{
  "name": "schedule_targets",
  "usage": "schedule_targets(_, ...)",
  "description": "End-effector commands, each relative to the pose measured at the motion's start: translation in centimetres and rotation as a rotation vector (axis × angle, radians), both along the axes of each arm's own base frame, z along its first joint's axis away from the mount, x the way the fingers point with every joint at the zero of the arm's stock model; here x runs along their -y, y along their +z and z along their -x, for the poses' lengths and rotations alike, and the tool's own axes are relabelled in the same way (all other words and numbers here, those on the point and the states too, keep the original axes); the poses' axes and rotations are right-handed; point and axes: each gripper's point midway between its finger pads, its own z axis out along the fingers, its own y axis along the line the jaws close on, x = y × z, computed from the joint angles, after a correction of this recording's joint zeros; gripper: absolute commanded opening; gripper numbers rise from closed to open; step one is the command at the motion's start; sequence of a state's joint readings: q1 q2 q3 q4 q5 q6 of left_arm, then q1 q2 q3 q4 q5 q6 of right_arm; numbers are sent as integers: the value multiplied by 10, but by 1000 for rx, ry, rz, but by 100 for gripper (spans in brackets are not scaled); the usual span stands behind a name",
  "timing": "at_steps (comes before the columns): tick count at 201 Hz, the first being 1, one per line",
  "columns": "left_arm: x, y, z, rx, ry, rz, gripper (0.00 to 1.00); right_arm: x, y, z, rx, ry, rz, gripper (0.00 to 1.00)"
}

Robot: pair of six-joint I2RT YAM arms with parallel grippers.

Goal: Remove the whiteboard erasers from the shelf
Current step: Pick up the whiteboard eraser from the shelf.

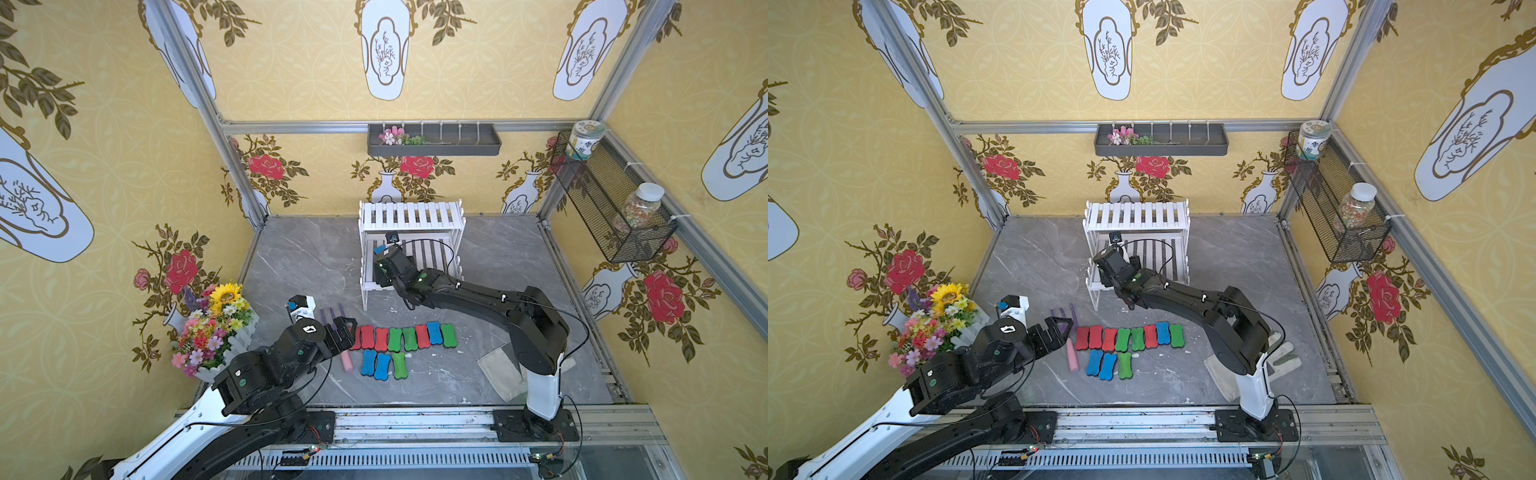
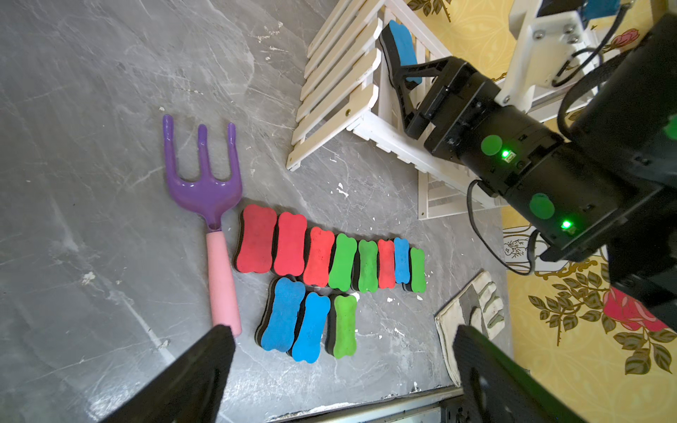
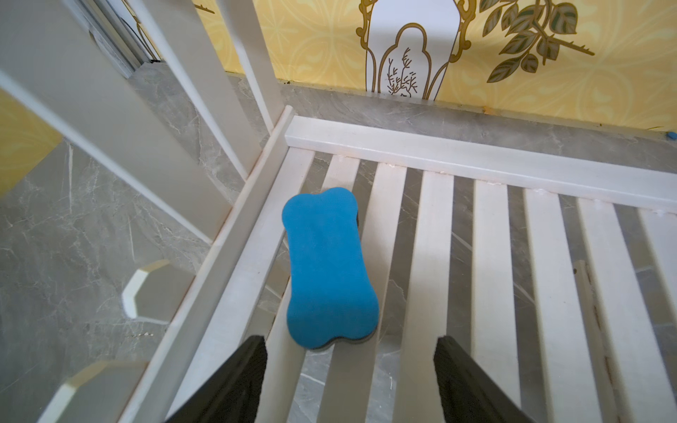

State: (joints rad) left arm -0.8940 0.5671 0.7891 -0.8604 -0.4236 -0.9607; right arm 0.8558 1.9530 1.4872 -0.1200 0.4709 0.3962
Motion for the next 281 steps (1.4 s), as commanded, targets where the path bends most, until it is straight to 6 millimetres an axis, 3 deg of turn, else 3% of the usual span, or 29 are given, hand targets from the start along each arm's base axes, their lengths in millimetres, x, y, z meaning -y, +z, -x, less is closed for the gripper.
schedule_targets(1,0,1,-2,11,1,-9,99,-7,6,-7,32,9,-44,76)
schedule_targets(63,1,-5,-2,-5,1,-18,99,-19,-4,-15,16,43,-65,72)
schedule_targets(130,2,-8,-3,-12,1,-23,99,-19,-2,-15,38,58,-70,49)
schedule_targets(201,3,-7,-3,-10,4,-15,99,-18,43,5,86,127,-196,40)
schedule_targets(226,2,-4,-4,-4,6,-11,100,-11,52,28,84,133,-214,40)
schedule_targets(250,2,-2,-5,7,9,-10,100,2,54,64,70,117,-218,40)
schedule_targets(281,3,1,-7,21,10,-6,99,32,37,144,17,41,-163,40)
